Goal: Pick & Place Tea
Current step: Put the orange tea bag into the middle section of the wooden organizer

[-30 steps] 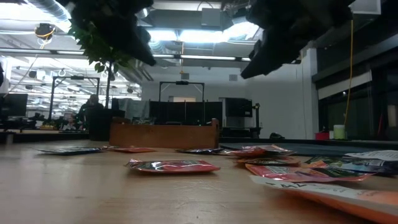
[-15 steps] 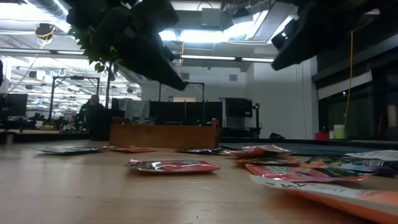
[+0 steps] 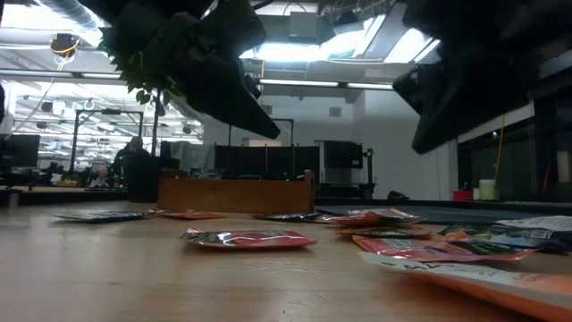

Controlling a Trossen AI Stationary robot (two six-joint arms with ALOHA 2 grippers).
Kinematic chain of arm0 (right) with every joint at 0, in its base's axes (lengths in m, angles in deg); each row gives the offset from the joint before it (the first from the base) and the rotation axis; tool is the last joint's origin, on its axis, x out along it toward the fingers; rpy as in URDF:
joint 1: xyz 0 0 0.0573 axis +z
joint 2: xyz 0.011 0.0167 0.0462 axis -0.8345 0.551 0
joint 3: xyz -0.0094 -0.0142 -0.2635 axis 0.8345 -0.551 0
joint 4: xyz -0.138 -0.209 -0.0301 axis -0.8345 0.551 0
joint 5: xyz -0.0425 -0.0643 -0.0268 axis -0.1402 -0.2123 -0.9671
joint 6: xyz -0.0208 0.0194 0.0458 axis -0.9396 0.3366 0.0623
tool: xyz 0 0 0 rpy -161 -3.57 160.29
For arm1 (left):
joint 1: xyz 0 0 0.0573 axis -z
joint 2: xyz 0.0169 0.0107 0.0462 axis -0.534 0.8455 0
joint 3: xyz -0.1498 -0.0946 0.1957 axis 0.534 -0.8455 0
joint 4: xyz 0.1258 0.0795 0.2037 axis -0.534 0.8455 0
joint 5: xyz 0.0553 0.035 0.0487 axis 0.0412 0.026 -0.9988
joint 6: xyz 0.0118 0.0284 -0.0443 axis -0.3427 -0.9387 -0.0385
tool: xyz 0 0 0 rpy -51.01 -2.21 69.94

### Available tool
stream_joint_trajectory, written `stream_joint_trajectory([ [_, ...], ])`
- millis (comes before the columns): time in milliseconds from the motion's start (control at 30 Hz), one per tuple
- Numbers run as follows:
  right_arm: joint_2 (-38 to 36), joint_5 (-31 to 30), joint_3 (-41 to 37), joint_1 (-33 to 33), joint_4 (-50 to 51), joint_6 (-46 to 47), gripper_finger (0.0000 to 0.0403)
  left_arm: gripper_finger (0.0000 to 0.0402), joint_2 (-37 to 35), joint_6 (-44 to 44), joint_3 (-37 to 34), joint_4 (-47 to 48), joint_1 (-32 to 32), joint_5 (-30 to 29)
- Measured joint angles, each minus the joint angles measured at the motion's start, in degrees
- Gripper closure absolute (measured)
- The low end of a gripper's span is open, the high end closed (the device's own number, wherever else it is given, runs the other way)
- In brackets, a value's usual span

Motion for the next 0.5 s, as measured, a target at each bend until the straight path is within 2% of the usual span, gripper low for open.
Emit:
stream_joint_trajectory([
  [200, 3.51, -4.59, 0.02, 1.4, -2.2, -4.25, 0.0389, 0.0395, -0.12, 0.75, 0.0, -0.01, 0.0, 0.04],
  [500, 7.1, -9.18, 2.44, 3.82, -2.42, -4.59, 0.0389, 0.04, -0.12, 0.75, 0.0, 0.43, 0.02, 0.04],
])
